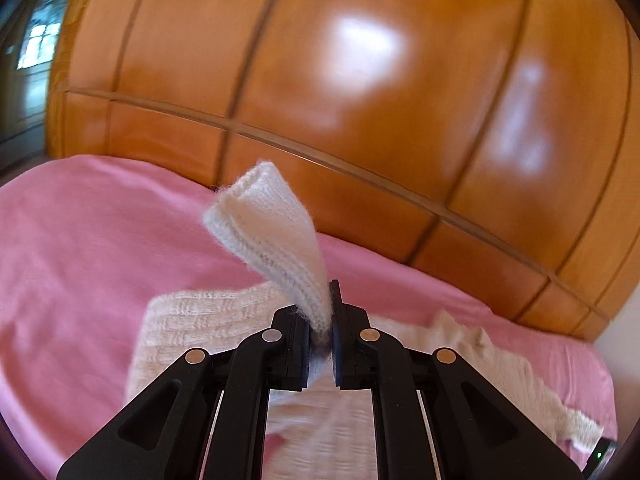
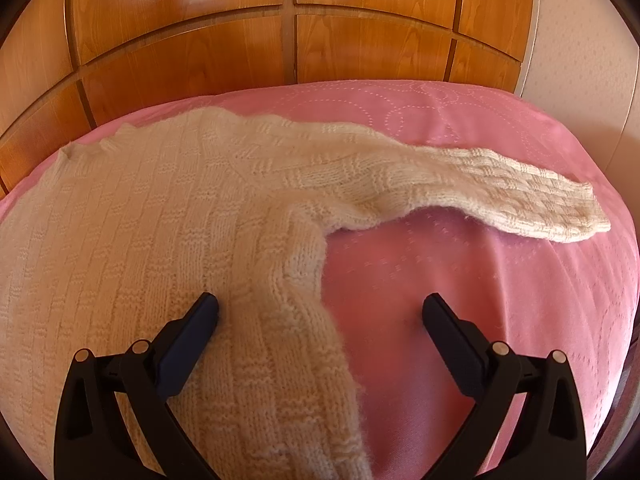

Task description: Fold small clothes

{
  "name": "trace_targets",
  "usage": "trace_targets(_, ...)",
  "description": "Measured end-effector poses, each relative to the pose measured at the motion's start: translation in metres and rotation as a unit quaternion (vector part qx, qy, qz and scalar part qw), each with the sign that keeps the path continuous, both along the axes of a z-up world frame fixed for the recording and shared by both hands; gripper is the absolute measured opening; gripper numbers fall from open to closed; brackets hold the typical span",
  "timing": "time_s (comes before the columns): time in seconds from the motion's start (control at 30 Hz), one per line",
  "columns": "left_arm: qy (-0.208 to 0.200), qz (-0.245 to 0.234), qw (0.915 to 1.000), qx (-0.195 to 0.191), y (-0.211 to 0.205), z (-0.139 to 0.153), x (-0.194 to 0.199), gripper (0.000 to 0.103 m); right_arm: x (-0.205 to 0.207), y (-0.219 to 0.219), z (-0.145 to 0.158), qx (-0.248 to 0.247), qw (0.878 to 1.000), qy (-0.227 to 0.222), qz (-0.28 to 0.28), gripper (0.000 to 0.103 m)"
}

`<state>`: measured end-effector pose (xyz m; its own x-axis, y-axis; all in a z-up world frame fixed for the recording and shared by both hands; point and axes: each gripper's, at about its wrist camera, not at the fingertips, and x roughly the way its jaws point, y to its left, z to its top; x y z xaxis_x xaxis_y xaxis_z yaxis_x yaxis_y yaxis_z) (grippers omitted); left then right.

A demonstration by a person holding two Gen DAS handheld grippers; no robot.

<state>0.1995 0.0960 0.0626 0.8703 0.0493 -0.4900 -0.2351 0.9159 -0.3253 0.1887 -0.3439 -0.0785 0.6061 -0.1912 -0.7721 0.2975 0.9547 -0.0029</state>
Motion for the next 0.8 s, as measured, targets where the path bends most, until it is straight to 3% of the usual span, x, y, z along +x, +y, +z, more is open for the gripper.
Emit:
trace_targets(0.37,0.033,-0.122,0.9911,0.042,-0.147,-0.028,0.03,0.007,0.0,0.0,-0.001,-0.006,1.0,-0.005,-0.005,0.101)
trace_targets(0.6,0.035,-0.174,0.9809,0.079,-0.202,-0.04,0.039,0.007,0.0,-0.002,-0.002,-0.003,1.0,-0.006,-0.006,0.101)
trace_targets(0.8,0.052,-0.204,0.9754,0.066,-0.22,-0.063,0.035,0.007,0.001,-0.002,-0.002,-0.009,1.0,-0.006,-0.009,0.101)
